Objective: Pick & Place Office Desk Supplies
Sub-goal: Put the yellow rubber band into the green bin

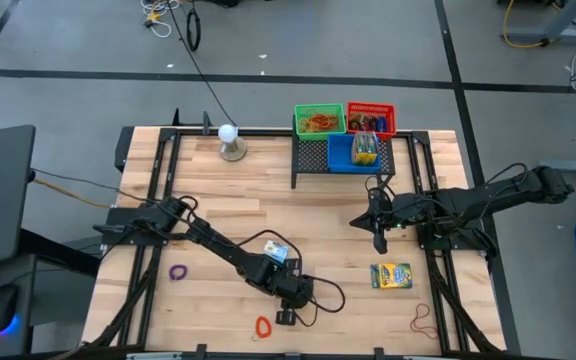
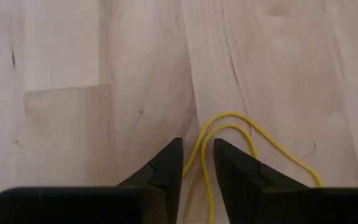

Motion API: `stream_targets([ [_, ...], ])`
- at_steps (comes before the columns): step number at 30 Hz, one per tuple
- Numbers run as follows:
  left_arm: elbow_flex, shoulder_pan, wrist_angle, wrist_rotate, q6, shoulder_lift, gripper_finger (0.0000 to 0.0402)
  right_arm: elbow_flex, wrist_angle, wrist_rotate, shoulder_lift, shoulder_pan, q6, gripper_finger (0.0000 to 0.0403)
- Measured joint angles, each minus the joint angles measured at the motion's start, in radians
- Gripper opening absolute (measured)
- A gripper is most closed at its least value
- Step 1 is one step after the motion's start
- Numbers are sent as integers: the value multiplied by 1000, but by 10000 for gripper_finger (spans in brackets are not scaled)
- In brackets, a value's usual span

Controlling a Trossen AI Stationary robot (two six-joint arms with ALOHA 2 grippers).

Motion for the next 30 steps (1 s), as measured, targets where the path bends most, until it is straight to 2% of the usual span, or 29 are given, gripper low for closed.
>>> stream_targets([
  [9,0,0,-2,-1,-18,2,9,0,9,0,0,0,-17,11],
  [20,-6,25,-13,-1,-85,-46,4,0,72,1,0,0,1,11],
  [24,-3,36,-37,-86,-123,-125,3,0,111,1,0,0,1,11],
  [30,-3,37,-189,-197,-135,-270,3,1,173,52,0,0,25,11],
])
